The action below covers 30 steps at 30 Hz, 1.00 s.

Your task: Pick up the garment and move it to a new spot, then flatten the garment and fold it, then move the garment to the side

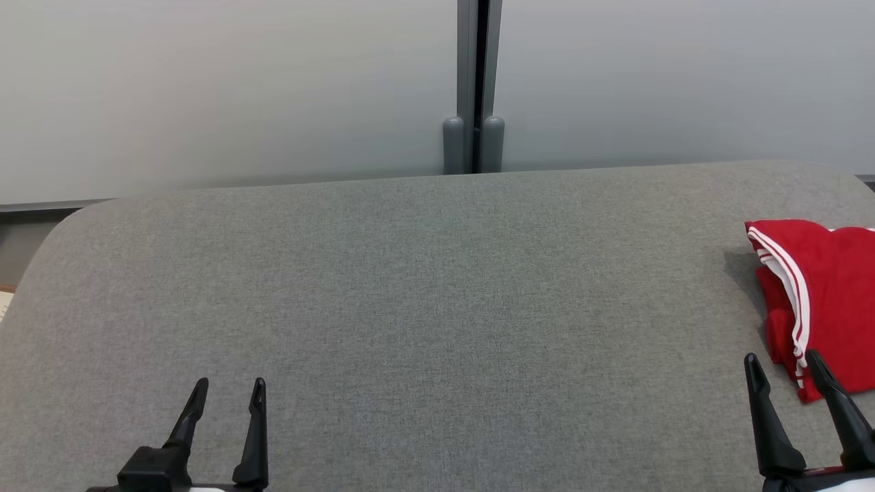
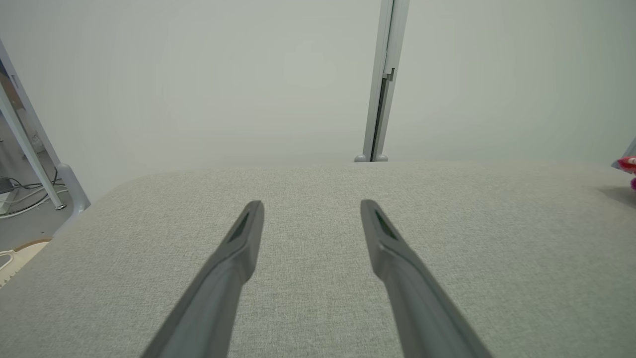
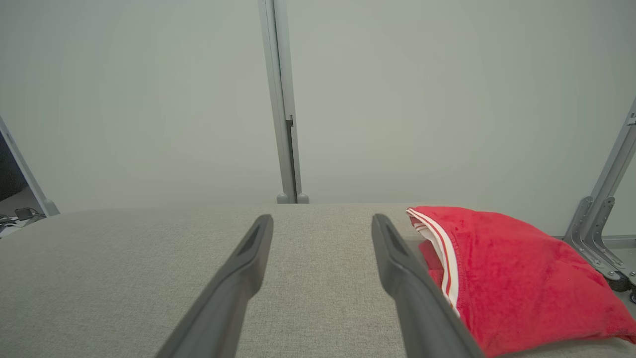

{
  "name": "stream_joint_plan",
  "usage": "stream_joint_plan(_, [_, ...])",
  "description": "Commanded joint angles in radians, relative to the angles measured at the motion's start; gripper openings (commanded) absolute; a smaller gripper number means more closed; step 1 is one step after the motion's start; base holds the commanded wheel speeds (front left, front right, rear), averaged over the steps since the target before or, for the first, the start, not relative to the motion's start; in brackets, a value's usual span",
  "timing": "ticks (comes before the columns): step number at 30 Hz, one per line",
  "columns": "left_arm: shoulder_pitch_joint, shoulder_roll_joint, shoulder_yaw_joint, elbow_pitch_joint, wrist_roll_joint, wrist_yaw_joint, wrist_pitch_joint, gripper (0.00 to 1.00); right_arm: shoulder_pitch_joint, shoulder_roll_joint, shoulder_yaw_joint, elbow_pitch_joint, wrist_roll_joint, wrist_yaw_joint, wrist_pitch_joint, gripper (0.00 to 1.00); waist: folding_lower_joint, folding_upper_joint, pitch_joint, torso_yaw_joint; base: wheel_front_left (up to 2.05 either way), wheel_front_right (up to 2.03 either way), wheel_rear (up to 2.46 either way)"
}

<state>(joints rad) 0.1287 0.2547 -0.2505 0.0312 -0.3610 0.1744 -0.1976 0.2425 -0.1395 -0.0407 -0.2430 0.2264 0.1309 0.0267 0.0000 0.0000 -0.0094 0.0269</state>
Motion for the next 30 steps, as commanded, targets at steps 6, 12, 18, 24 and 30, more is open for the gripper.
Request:
stream_joint_plan(6, [-0.009, -0.004, -0.003, 0.003, -0.002, 0.002, -0.005, 0.0, 0.001, 0.003, 0.002, 0.003, 0.003, 0.0, 0.005, 0.0, 0.0, 0.0, 0.015, -0.002, 0.0, 0.0, 0.0])
stream_joint_plan(12, [-0.002, -0.027, 0.003, 0.027, -0.066, -0.01, 0.008, 0.0, -0.008, 0.015, 0.01, 0.045, 0.074, 0.0, 0.004, 0.0, 0.0, 0.0, 0.015, -0.003, 0.0, 0.0, 0.0])
stream_joint_plan(18, [-0.024, -0.036, 0.027, 0.044, -0.172, -0.035, 0.029, 0.0, -0.04, 0.013, 0.011, 0.084, 0.194, 0.0, 0.005, 0.0, 0.0, 0.0, 0.015, -0.004, 0.0, 0.0, 0.0])
stream_joint_plan(24, [-0.044, -0.046, 0.05, 0.061, -0.27, -0.059, 0.048, 0.0, -0.068, 0.014, 0.011, 0.119, 0.302, 0.0, 0.006, 0.0, 0.0, 0.0, 0.015, -0.006, 0.0, 0.0, 0.0])
stream_joint_plan(30, [-0.063, -0.056, 0.073, 0.077, -0.361, -0.082, 0.067, 0.0, -0.093, 0.015, 0.011, 0.151, 0.403, 0.0, 0.007, 0.0, 0.0, 0.0, 0.015, -0.007, 0.0, 0.0, 0.0])
